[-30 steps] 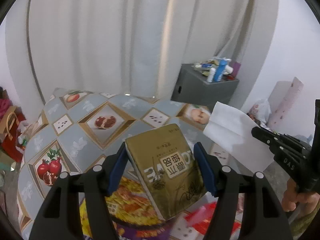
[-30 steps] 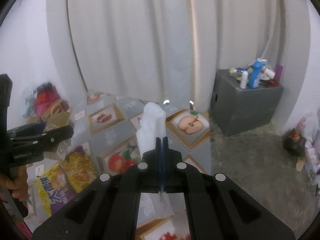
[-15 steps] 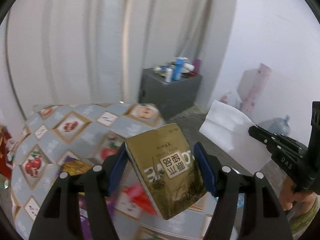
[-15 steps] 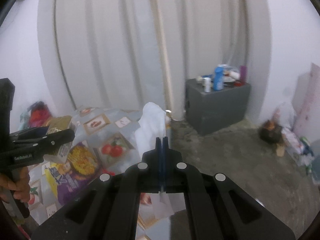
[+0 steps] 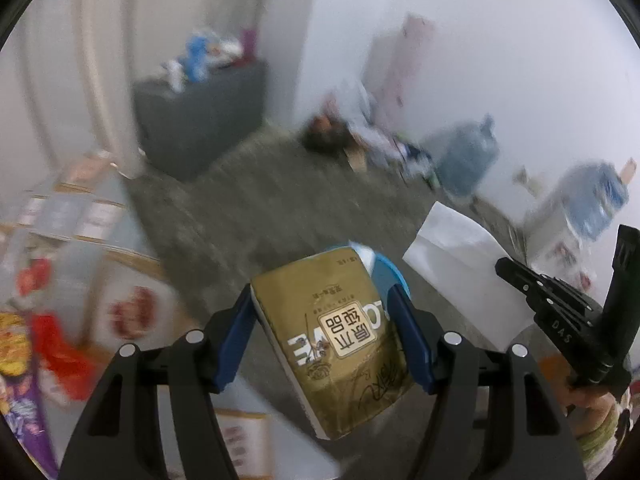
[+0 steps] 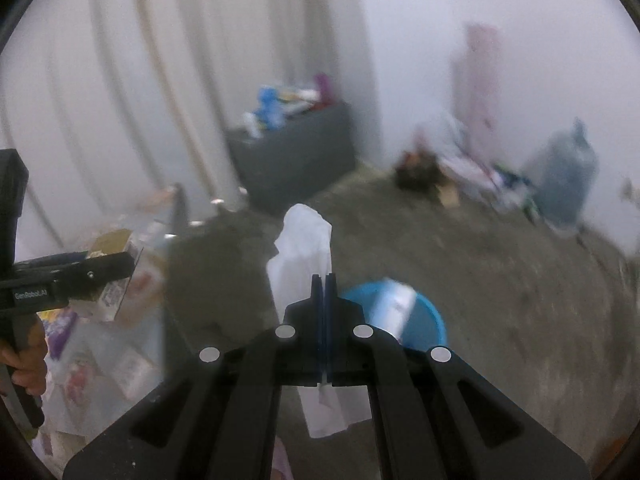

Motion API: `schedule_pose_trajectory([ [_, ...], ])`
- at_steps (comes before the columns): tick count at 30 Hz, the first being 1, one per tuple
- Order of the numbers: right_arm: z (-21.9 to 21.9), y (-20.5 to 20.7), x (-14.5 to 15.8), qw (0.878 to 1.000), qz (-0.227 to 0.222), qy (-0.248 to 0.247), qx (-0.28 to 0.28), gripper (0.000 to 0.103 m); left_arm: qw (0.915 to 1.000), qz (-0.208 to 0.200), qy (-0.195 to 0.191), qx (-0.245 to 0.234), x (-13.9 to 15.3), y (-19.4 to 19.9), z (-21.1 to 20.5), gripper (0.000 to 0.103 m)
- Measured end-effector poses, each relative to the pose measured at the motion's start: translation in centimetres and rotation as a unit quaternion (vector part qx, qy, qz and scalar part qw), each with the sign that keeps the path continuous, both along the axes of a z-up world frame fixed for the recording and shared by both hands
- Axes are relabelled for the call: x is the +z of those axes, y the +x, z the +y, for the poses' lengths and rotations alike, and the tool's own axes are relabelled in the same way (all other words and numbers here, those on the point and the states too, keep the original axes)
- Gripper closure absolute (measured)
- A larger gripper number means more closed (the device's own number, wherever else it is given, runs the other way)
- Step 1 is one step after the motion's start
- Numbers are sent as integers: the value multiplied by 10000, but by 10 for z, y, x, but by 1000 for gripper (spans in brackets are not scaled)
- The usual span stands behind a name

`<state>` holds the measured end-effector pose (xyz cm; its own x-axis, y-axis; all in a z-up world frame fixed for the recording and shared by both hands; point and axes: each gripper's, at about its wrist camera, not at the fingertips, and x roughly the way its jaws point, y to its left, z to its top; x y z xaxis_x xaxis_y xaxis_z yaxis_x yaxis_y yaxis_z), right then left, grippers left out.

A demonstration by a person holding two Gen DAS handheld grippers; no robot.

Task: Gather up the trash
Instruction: 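Carry gold box and tissue to the blue wastebasket and open both grippers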

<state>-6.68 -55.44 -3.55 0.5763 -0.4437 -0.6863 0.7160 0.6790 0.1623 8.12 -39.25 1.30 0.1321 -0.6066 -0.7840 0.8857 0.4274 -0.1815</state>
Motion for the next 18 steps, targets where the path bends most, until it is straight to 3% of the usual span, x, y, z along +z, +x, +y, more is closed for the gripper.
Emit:
schedule_pose_trajectory([
  [8, -59, -25, -70, 9924, 68, 863, -877, 103, 9935, 111, 958, -610, -73, -29, -113, 38],
  [14, -100, -6, -114, 9866, 264, 1167, -1112, 99, 9842, -194, 1582, -773, -122, -31, -173, 34],
  [16, -110, -3, -130, 9845, 325, 1307, -1120, 89, 9824, -267, 1676, -785, -133, -28, -184, 23],
  [18, -120, 1, -148, 9815, 494, 1397, -1209, 55, 9824, -396, 1659, -756, -140, -25, -190, 20],
])
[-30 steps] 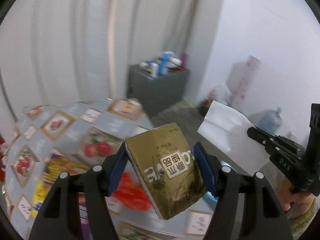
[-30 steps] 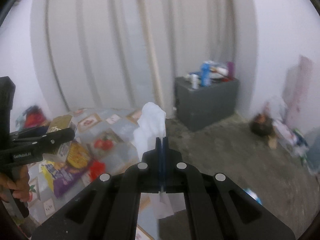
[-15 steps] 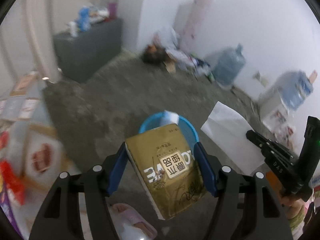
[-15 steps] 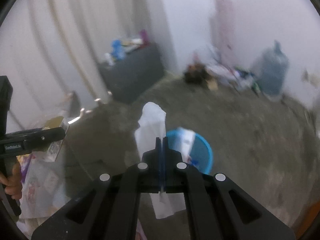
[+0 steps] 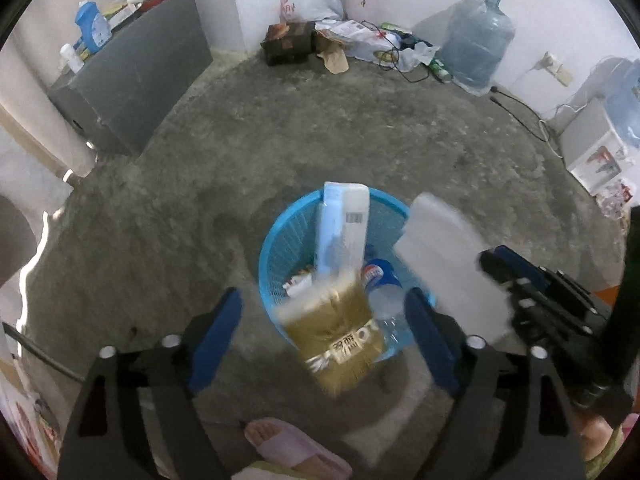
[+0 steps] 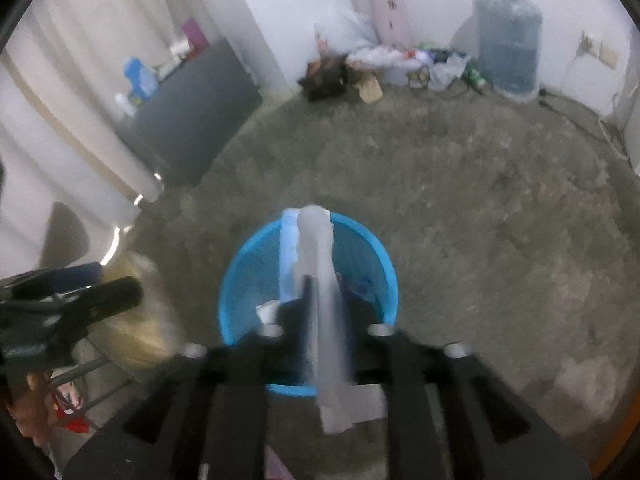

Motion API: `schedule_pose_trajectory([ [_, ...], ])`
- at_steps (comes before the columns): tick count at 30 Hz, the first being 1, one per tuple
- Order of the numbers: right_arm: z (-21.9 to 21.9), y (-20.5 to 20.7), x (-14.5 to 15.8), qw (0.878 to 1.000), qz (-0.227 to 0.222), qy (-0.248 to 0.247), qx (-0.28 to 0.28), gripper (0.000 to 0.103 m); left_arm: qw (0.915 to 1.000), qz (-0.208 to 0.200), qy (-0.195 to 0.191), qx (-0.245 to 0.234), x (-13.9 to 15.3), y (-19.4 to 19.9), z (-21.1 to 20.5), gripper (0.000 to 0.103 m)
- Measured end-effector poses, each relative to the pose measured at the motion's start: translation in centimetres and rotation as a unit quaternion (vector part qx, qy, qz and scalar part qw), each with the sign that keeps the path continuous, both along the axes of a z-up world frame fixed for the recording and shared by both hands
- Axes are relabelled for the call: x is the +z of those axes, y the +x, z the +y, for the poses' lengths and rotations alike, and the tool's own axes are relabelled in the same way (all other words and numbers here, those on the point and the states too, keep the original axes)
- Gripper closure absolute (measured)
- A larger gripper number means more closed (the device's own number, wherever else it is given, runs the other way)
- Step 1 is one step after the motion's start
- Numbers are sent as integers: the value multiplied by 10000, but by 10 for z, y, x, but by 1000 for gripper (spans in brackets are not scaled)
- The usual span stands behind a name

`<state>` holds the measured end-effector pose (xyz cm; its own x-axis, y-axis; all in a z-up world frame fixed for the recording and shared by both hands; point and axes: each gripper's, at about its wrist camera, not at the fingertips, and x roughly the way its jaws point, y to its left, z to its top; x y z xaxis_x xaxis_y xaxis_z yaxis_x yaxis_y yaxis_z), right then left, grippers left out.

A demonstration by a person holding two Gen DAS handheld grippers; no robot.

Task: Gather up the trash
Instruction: 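Carry gold box and tissue to the blue wastebasket and open both grippers, then move both open tools back over the table toward the snack bag and red packet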

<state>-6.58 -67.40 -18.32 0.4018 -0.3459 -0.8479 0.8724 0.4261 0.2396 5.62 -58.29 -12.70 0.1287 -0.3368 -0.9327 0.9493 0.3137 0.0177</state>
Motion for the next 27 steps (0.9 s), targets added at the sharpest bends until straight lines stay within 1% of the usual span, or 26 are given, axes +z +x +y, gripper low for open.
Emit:
schedule_pose_trajectory([
  [1, -3, 3, -7, 10000, 61, 18, -39, 53, 10000, -35, -10, 8, -2, 0, -1, 20],
  [3, 2, 0, -8, 9999, 108, 25, -91, 53, 9999, -31, -23, 108, -2, 4, 0, 20],
  [5, 8, -5, -2, 9999, 2, -12, -132, 51, 9997, 59, -122, 199, 3, 7, 4, 20],
  [7, 13, -9, 5, 9999, -71, -92, -121, 49, 9994, 26, -238, 264, 12, 9, 11, 20],
  [8, 18, -12, 11, 9998, -96, -163, -102, 49, 9992, -4, -284, 274, 15, 11, 11, 20],
  [13, 38, -16, 41, 9987, -171, -452, 164, 49, 9971, -70, -694, 320, 49, 14, 40, 20],
  [14, 48, -16, 55, 9978, -217, -565, 279, 49, 9962, -68, -805, 331, 60, 15, 50, 20],
  [18, 70, -9, 88, 9940, -419, -830, 581, 49, 9916, -76, -1258, 304, 100, 20, 98, 20],
  [20, 86, -3, 105, 9910, -585, -919, 776, 49, 9879, -144, -1518, 264, 124, 24, 135, 20],
  [22, 106, 9, 124, 9862, -740, -1032, 1063, 49, 9832, -330, -1754, 386, 146, 34, 181, 20],
  [25, 130, 29, 139, 9787, -908, -1100, 1478, 49, 9760, -484, -1962, 807, 166, 56, 242, 20],
  [27, 153, 50, 150, 9710, -1035, -1106, 1849, 49, 9676, -626, -2077, 1293, 176, 78, 296, 20],
])
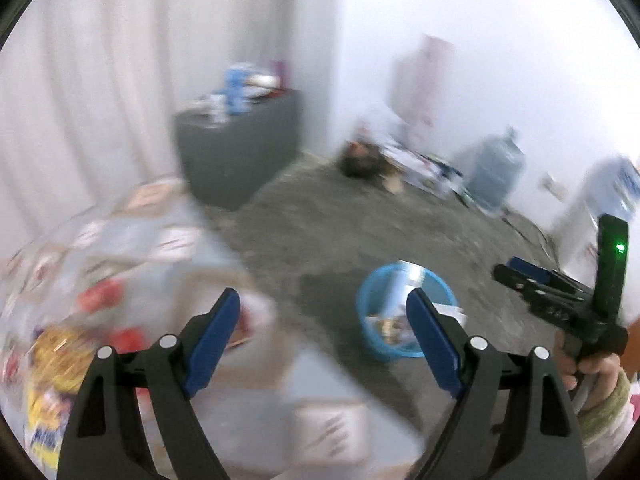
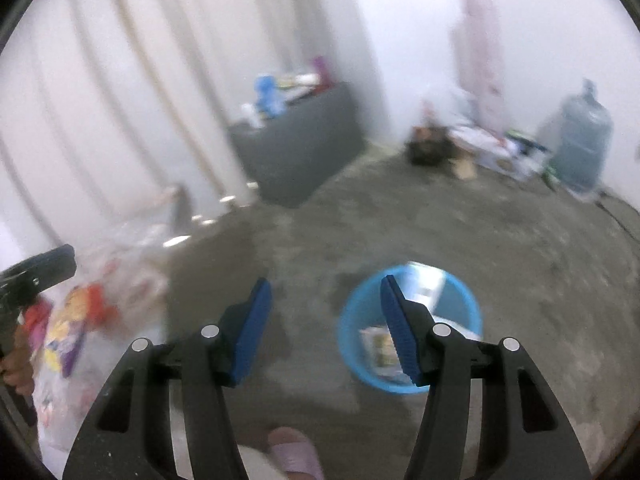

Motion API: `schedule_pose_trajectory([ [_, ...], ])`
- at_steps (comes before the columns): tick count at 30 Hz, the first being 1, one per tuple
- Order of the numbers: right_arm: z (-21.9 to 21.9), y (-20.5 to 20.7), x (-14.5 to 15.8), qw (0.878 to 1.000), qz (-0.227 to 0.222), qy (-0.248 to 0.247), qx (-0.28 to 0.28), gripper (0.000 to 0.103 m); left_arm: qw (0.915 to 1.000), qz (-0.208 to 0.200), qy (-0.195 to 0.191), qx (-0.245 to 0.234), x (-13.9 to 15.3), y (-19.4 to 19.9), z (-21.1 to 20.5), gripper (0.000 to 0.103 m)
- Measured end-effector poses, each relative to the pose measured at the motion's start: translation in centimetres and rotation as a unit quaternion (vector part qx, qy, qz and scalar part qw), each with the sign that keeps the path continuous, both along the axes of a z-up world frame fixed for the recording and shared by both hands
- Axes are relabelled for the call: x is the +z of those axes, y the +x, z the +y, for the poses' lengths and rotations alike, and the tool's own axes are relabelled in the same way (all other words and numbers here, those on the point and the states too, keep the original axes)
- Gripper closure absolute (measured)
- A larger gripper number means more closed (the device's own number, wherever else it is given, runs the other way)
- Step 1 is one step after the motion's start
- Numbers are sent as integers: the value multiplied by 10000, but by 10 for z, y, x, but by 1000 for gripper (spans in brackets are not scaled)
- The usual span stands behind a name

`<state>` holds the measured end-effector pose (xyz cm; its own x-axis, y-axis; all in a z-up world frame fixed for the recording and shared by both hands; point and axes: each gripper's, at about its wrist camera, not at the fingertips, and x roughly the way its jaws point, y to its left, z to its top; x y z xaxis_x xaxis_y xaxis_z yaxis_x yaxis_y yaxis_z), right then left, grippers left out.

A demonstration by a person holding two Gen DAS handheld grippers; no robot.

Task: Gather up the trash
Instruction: 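Move both open tools back over the table toward the snack bag and red packet, then grasp the purple snack bag with the left gripper while the right grasps the red packet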

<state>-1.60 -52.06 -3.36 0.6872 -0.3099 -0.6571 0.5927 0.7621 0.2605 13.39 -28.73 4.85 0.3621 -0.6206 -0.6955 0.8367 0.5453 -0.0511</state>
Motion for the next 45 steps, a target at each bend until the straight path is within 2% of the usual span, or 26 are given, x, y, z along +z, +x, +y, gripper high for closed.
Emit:
schedule_pose_trajectory([
  [4, 47, 45, 12, 9971, -140, -27, 741, 49, 9956, -131, -10, 933, 2, 32, 86, 20],
  [9, 101, 102, 15, 9880, -113, -24, 1543, 49, 9813, 8, 65, 1922, -15, 69, 193, 20],
  [13, 131, 146, 12, 9793, -22, 39, 2024, 49, 9725, 209, 16, 2321, -31, 98, 254, 20],
  [17, 154, 183, 6, 9714, 154, 9, 2370, 49, 9699, 388, 0, 2405, -46, 129, 282, 20],
  [23, 179, 218, -9, 9613, 435, -95, 2719, 47, 9699, 704, -60, 2329, -65, 173, 290, 27],
  [28, 189, 237, -25, 9544, 671, -168, 2904, 45, 9722, 945, 108, 2137, -85, 194, 277, 31],
  [32, 193, 249, -46, 9506, 928, -204, 2956, 45, 9738, 832, 562, 2040, -104, 200, 263, 32],
  [35, 193, 253, -58, 9489, 1078, -251, 2957, 45, 9716, 806, 816, 2069, -116, 204, 260, 37],
  [40, 199, 254, -66, 9436, 1214, -430, 3049, 49, 9725, 630, 889, 2057, -119, 203, 259, 42],
  [45, 207, 255, -67, 9394, 1293, -684, 3102, 59, 9733, 484, 947, 2034, -119, 198, 256, 50],
])
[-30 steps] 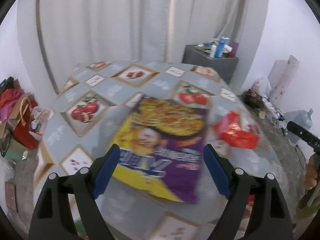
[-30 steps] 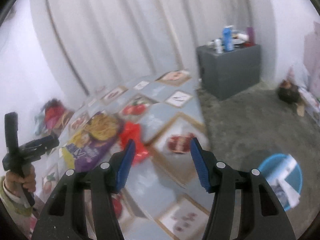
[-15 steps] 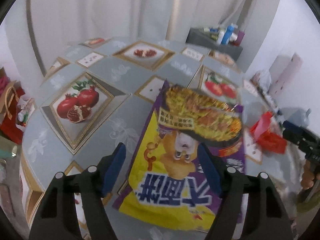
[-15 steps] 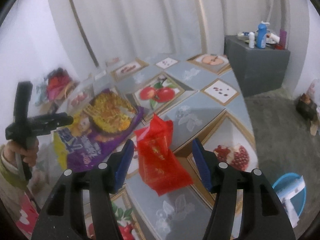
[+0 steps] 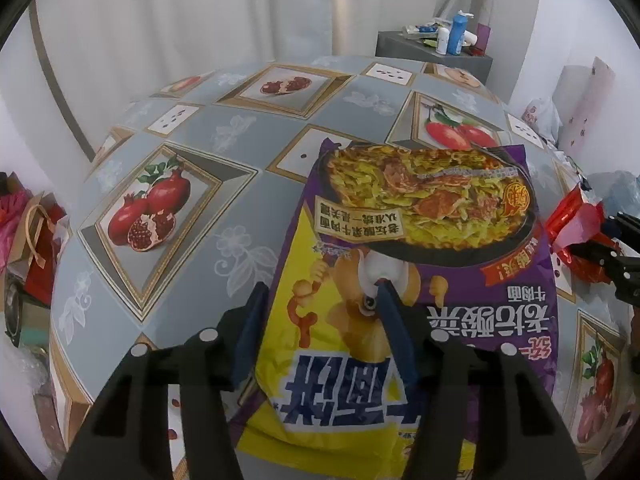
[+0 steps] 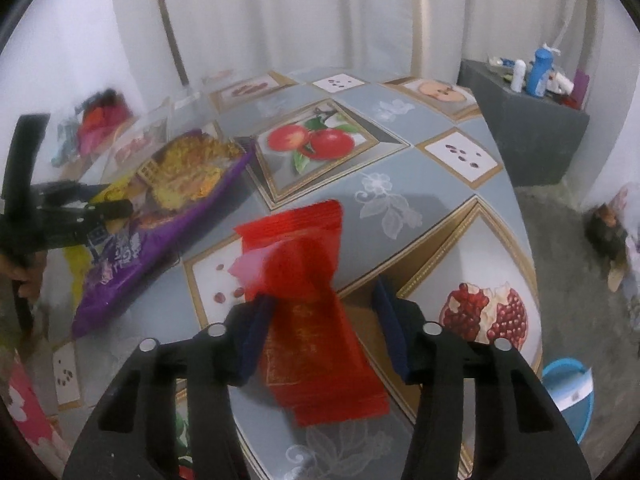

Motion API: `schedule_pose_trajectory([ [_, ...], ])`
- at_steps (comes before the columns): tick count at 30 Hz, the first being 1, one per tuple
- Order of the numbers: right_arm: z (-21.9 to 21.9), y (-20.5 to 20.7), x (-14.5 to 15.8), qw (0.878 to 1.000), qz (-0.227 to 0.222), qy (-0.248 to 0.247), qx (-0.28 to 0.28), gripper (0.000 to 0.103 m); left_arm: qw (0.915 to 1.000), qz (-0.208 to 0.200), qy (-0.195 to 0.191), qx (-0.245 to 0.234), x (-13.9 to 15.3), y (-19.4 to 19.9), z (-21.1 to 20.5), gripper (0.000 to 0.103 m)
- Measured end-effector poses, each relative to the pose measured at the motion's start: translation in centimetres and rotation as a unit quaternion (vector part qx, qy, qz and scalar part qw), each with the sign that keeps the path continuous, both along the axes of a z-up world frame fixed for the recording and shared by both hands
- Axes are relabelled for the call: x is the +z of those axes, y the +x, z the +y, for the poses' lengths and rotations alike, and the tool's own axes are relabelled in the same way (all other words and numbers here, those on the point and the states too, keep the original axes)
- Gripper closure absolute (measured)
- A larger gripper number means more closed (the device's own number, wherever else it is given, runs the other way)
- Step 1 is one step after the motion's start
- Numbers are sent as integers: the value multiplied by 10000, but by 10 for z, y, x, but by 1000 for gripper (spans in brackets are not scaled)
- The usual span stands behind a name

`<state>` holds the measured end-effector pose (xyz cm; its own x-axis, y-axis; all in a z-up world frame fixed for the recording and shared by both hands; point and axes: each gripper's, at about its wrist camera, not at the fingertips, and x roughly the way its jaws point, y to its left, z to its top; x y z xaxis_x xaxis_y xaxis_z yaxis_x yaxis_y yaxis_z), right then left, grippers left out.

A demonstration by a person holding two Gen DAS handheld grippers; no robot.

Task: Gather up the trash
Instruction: 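Grasp the purple snack bag with the left gripper while the right grasps the red packet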

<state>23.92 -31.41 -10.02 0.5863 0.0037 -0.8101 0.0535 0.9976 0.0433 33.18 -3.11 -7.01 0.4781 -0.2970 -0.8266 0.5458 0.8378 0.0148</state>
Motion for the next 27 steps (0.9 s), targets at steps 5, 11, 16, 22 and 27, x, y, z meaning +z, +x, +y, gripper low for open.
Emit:
schedule_pose_trajectory([
  [5, 5, 1, -1, 9998, 5, -174, 38, 66, 10000, -66, -4, 62, 1, -2, 2, 64],
  [11, 6, 2, -2, 9998, 7, -210, 40, 72, 9998, -144, 66, 100, 2, -6, 1, 74],
  [16, 6, 1, -2, 9998, -3, -206, 44, 77, 9996, -233, 145, 102, 2, -10, 0, 83],
  [22, 6, 0, -3, 9998, -13, -183, 5, 84, 9995, -248, 113, 134, 3, -11, 2, 90],
  [27, 7, -1, -3, 9998, -25, -189, -15, 90, 9995, -302, 47, 127, 5, -12, 4, 95],
])
